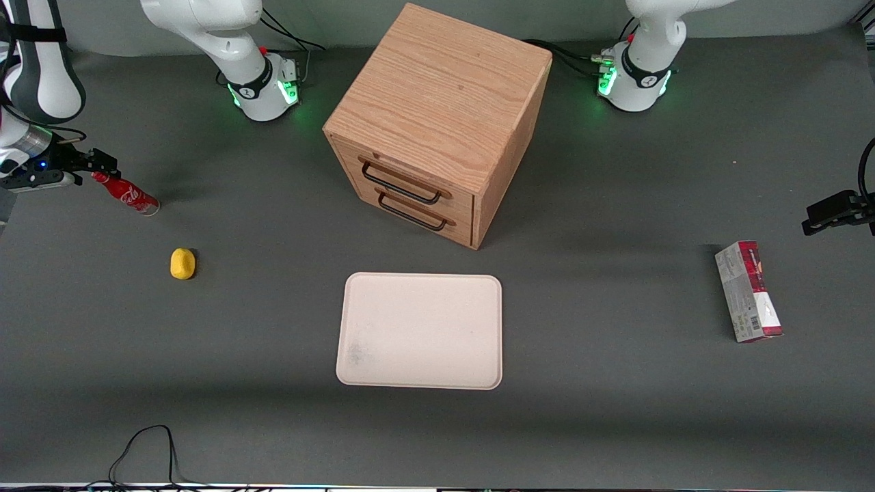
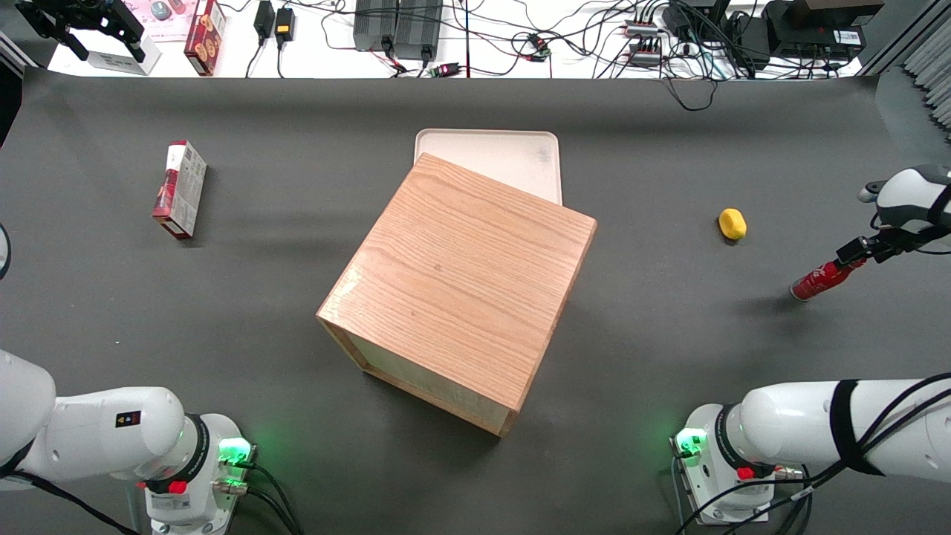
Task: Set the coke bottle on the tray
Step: 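Lower the open right gripper over the bottle's body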
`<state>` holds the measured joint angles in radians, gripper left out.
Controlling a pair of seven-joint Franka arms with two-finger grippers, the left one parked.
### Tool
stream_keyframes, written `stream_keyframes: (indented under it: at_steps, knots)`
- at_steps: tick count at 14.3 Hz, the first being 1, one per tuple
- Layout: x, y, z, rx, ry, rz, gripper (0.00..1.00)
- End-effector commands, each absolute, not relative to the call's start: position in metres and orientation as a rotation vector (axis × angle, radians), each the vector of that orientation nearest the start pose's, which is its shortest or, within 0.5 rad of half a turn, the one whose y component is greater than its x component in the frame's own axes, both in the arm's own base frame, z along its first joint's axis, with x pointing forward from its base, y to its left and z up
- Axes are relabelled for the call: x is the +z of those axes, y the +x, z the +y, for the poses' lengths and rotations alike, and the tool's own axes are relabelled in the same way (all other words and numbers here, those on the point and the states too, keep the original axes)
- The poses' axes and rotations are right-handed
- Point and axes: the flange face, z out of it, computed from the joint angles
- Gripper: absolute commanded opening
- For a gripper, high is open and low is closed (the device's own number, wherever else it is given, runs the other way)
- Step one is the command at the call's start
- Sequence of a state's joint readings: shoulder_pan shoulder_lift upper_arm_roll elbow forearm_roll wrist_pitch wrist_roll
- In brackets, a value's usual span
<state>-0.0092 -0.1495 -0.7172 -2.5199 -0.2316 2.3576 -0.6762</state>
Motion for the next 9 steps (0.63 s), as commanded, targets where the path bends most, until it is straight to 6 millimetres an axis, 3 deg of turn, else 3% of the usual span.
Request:
stream_keyframes:
  at_steps: [1, 5, 9]
  knots:
    - [0.310, 0.339, -0.293, 0.115, -3.159, -0.222, 1.00]
    - [0.312, 0.351, -0.282, 0.109, -3.161, -0.267, 0.98]
    - [0.311, 0.352, -0.280, 0.109, -3.159, -0.271, 0.65]
